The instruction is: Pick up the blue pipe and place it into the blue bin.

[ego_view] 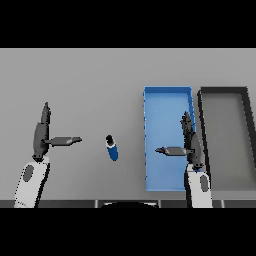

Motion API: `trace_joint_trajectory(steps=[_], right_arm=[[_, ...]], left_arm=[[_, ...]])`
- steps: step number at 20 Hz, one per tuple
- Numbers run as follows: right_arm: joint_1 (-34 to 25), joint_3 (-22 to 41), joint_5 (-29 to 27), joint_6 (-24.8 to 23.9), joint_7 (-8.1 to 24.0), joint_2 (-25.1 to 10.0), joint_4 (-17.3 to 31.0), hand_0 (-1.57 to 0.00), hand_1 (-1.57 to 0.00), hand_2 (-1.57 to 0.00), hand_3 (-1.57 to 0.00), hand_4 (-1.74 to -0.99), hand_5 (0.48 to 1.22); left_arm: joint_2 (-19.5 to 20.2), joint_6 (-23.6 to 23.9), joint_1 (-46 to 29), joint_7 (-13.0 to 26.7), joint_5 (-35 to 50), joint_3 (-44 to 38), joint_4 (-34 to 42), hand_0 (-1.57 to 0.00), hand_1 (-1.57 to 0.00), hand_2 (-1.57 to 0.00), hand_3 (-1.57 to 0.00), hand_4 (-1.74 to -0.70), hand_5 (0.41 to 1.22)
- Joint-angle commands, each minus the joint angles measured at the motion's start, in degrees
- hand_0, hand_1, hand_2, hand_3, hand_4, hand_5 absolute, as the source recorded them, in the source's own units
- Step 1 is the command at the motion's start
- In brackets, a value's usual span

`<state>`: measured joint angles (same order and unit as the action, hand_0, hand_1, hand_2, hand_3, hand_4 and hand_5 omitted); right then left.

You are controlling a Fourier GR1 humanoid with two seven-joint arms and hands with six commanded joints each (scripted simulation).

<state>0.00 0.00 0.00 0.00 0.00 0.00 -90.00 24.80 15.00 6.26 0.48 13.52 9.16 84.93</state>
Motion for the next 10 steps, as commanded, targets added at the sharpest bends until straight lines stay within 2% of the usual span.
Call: trace_joint_trajectory(steps=[1, 6, 7, 8, 10], right_arm=[[-0.02, -0.03, -0.03, -0.04, 0.01, -0.02, 0.01, 0.00, 0.00, 0.00, 0.00, -1.205, 0.629], [-0.43, -0.39, -0.27, 0.03, 0.23, -0.37, 0.15, 0.00, 0.00, 0.00, 0.00, -1.205, 0.629], [1.52, 1.19, 3.96, 0.75, -4.68, -4.32, -2.19, 0.00, 0.00, 0.00, 0.00, -1.205, 0.629], [3.10, 2.24, 6.57, 0.99, -6.78, -6.37, -3.52, 0.00, 0.00, 0.00, 0.00, -1.201, 0.628], [5.25, 4.30, 9.83, 1.14, -7.65, -7.43, -5.23, 0.00, 0.00, 0.00, 0.00, -1.197, 0.626]], left_arm=[[-0.04, 0.04, 0.02, -0.25, -0.01, -0.01, 0.01, 0.00, 0.00, 0.00, 0.00, -0.97, 0.593], [-0.28, 0.32, 0.41, -0.09, -0.26, 0.27, 0.23, 0.00, 0.00, 0.00, 0.00, -0.97, 0.593], [3.36, -5.56, -1.46, -3.86, -0.77, 1.67, -0.35, 0.00, 0.00, 0.00, 0.00, -0.97, 0.593], [6.15, -9.31, -2.46, -6.15, -1.01, 2.20, -0.38, 0.00, 0.00, 0.00, 0.00, -0.96, 0.592], [8.48, -13.47, -2.87, -8.62, -0.96, 2.71, -1.30, 0.00, 0.00, 0.00, 0.00, -0.96, 0.590]])
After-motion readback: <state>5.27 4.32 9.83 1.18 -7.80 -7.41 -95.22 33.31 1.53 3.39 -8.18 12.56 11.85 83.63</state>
